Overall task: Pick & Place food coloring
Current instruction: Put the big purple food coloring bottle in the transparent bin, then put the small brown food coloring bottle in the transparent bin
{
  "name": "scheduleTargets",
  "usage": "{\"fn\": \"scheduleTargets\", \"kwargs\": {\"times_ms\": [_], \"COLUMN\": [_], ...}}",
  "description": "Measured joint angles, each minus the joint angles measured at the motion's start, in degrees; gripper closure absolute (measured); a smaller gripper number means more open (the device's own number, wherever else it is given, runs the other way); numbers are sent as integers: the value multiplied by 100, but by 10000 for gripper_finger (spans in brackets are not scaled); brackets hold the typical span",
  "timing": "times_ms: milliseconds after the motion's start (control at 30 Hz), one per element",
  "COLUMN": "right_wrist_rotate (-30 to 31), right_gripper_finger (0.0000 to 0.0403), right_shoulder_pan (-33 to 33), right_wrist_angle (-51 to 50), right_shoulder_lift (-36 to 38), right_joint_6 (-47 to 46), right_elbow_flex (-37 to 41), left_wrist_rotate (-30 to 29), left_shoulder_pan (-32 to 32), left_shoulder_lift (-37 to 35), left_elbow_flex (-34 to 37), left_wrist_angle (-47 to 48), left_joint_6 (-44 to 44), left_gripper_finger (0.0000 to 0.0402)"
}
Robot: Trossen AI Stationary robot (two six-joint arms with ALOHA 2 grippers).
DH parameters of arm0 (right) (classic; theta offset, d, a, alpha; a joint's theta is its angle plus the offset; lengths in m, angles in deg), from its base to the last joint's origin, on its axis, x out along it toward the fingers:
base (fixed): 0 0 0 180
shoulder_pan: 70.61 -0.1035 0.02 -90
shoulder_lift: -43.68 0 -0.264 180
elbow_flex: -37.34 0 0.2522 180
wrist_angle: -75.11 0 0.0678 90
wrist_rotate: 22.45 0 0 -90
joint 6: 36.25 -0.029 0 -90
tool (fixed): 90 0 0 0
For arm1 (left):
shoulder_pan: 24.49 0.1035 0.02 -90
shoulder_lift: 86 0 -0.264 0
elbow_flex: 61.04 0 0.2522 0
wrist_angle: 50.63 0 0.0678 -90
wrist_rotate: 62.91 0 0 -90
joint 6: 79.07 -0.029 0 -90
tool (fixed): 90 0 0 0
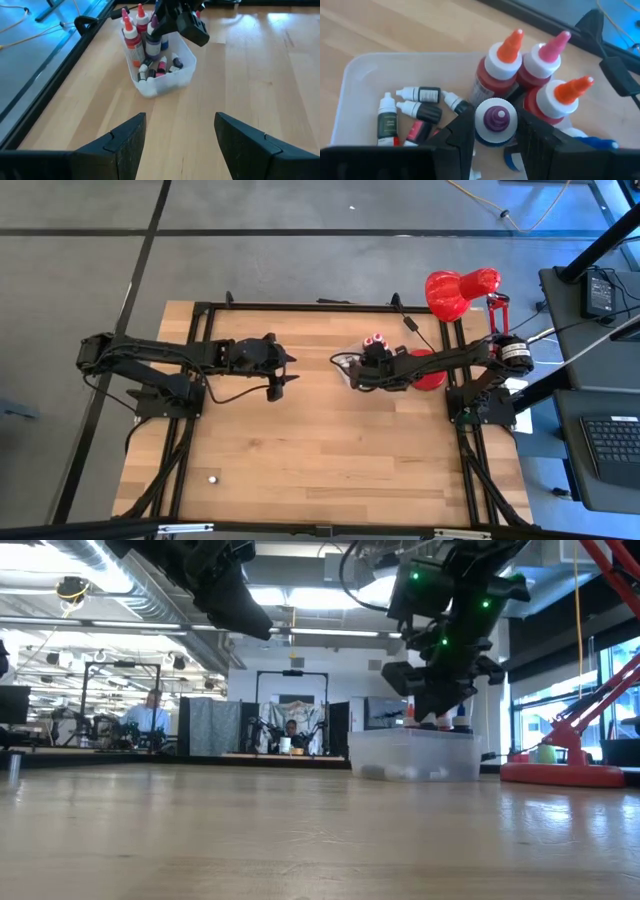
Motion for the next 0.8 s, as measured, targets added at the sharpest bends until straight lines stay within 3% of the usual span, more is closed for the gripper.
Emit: {"fn": "scheduleTargets", "kwargs": {"times_ms": [600, 800], "right_wrist_rotate": [30, 545], "right_gripper_finger": [230, 194], "right_shoulder_pan": [37, 37], "right_wrist_angle": [35, -42], "right_shoulder_lift": [2, 66], "right_joint_6": [59, 94], "right_elbow_flex": [0, -68], "left_wrist_rotate": [2, 2], "left_shoulder_pan": [0, 0], "left_shoulder_lift": [0, 0], "left_elbow_flex": [0, 0], "left_wrist_angle": [32, 32], "left_joint_6": [-103, -101], "left_gripper_finger": [171, 171]}}
